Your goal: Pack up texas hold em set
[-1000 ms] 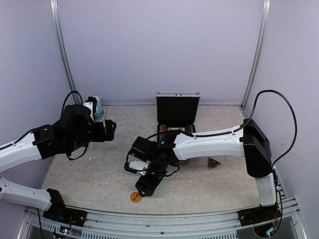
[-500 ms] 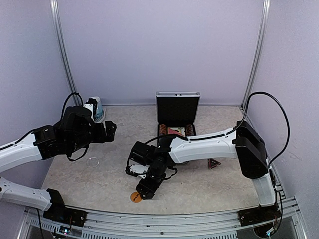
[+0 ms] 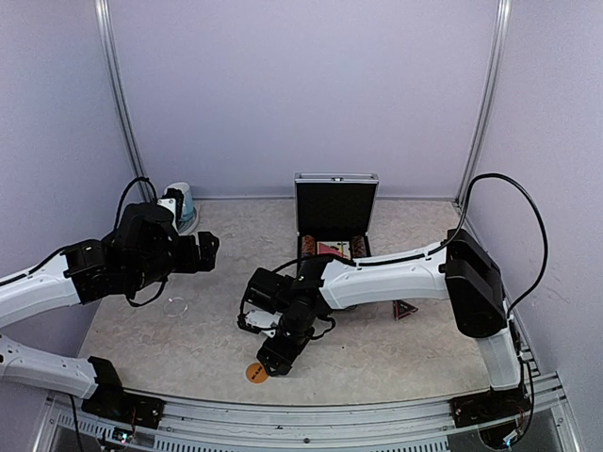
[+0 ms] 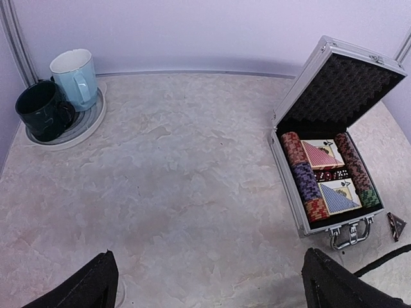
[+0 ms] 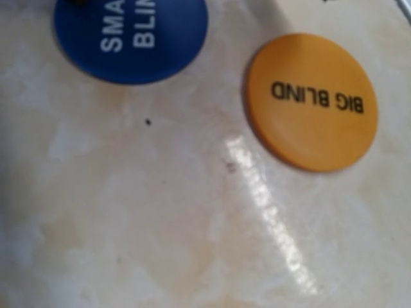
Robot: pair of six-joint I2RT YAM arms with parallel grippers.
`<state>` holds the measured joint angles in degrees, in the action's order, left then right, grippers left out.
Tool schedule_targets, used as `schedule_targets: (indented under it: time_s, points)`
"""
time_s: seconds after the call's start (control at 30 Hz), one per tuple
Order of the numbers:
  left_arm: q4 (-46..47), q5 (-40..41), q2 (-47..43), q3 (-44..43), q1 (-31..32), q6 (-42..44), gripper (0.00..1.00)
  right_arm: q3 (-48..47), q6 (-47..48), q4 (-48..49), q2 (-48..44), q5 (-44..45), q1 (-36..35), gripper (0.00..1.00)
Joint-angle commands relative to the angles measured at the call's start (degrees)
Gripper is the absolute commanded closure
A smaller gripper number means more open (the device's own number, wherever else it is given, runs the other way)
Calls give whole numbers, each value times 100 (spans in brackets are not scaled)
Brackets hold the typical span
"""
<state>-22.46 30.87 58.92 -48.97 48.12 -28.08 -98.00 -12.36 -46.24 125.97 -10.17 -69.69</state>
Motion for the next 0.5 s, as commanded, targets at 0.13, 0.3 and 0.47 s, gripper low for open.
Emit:
schedule_targets:
  time_s: [0.13, 0.3, 0.47]
  points:
    - [25, 44, -38, 106, -48, -23, 1, 60, -27, -109, 207, 323, 25, 22]
    - [64, 16, -23, 141, -50, -35, 1, 11, -47, -154, 206, 502, 69, 22]
    - [84, -2, -13, 172, -50, -40, 1, -25, -34, -171, 279, 558, 76, 23]
